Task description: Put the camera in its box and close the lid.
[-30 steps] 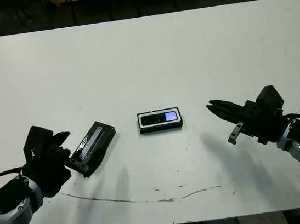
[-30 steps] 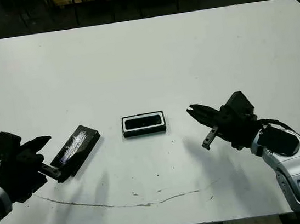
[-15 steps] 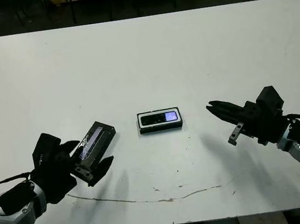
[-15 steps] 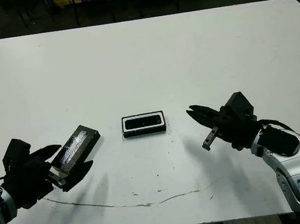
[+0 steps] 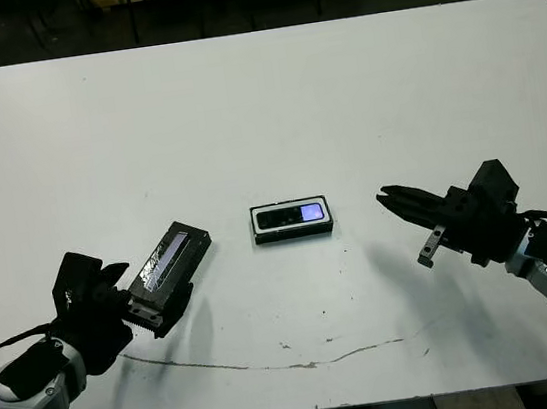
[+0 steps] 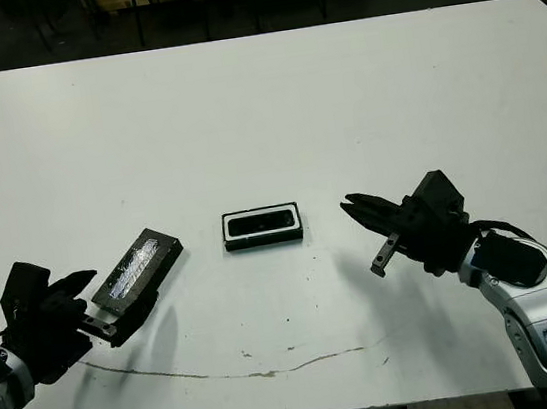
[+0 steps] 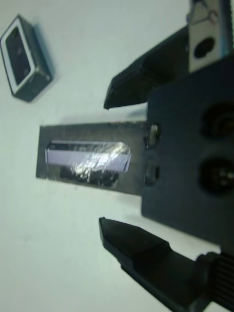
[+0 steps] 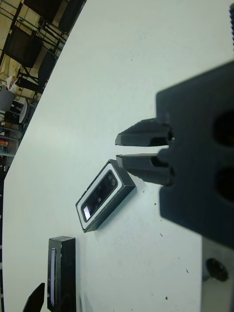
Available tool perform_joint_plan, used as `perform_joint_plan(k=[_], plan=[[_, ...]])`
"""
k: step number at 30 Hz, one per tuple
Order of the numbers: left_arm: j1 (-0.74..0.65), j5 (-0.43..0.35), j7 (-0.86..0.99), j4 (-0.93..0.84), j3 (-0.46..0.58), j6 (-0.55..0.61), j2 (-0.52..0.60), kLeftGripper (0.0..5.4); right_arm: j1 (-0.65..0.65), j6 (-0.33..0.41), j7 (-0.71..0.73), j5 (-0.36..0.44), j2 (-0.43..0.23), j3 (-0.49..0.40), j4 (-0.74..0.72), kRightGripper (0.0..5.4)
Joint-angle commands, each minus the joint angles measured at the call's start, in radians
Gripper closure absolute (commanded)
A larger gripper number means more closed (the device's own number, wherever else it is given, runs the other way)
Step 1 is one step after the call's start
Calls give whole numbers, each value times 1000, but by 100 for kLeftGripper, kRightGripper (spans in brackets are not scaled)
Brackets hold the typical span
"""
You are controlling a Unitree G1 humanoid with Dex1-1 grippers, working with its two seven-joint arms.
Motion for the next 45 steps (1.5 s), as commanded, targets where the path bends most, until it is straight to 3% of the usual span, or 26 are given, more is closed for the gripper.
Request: perform_joint_plan(k=[1, 5, 11, 15, 17, 20, 23, 33, 36, 40, 45], plan=[[14, 6, -10, 33, -7, -10, -9, 1, 14, -7, 3, -13, -6, 3, 12, 540], [11, 5, -32, 35, -19, 0, 7, 1, 17, 3, -3, -13, -5, 2, 4, 540], [-8, -64, -98, 58, 3, 47, 15, 1, 19, 12, -4, -13, -8, 1, -2, 540], [-33, -106, -69, 56, 16, 151, 10, 1, 19, 1, -3, -13, -6, -1, 3, 540], [-36, -76, -34, 54, -3, 163, 13, 1, 20, 13, -5, -9, -7, -2, 0, 540], [-4, 10, 4, 55, -43, 77, 13, 30, 22, 8, -8, -17, -9, -1, -1, 540], [30, 74, 61, 55, -56, 6, -28, 84, 25, 3, -9, -20, -9, -2, 0, 540], [53, 122, 101, 61, -51, -68, -84, 267, 25, -11, -2, -11, 0, 0, 11, 540], [49, 141, 89, 48, -61, -77, -67, 275, 25, -6, -7, -18, -3, 2, 7, 540], [39, 173, 35, 26, -55, -174, -28, 275, 22, 5, -8, -21, -8, 4, 4, 540], [-69, 123, -20, -22, 35, -147, 26, 275, 16, 3, -3, -13, 0, 3, 11, 540]])
